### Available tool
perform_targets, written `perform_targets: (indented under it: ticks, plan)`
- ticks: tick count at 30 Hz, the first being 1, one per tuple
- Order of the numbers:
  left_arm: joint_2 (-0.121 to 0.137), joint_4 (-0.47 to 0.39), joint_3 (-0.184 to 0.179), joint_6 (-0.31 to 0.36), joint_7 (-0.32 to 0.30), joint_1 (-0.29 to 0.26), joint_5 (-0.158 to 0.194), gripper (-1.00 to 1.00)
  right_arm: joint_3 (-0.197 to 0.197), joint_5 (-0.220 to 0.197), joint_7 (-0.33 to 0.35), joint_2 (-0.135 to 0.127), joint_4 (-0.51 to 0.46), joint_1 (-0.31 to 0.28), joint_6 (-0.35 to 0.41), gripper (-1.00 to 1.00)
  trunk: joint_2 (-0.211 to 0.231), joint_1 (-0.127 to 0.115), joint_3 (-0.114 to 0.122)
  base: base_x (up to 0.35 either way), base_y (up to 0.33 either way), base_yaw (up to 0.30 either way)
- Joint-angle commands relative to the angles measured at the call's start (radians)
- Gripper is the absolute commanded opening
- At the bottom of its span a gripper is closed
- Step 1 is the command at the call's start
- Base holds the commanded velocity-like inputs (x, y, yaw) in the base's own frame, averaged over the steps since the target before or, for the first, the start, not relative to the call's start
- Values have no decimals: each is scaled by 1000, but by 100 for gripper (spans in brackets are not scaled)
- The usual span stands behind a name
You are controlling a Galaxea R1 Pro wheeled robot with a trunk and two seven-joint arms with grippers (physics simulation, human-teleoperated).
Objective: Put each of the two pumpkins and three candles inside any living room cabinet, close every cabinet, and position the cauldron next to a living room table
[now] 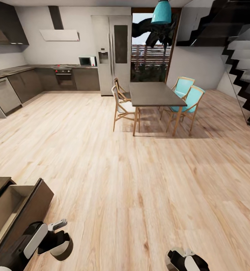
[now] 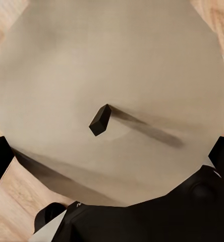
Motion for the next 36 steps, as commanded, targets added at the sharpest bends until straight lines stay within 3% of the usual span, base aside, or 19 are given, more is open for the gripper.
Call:
perform_targets:
  ticks: [1, 22, 29, 36]
  plan:
    - [0, 0, 0, 0, 1, 0, 0, -100, 1, 0, 0, 0, 0, 0, 0, -100, 0, 0, 0, 322, -96, 0]
    - [0, 0, -1, 0, 2, 0, 0, -100, 7, 3, -1, 2, 0, 0, -2, -100, 0, 0, 0, 322, -98, 0]
    - [0, 0, -50, -34, 0, 0, 0, -100, 5, 2, -1, 1, 0, 0, -2, -100, 0, 0, 0, 322, -98, 0]
    - [-1, 0, -54, -39, 0, 0, 0, -100, 9, 4, -1, 3, 0, 0, -2, -100, 0, 0, 0, 322, -98, 0]
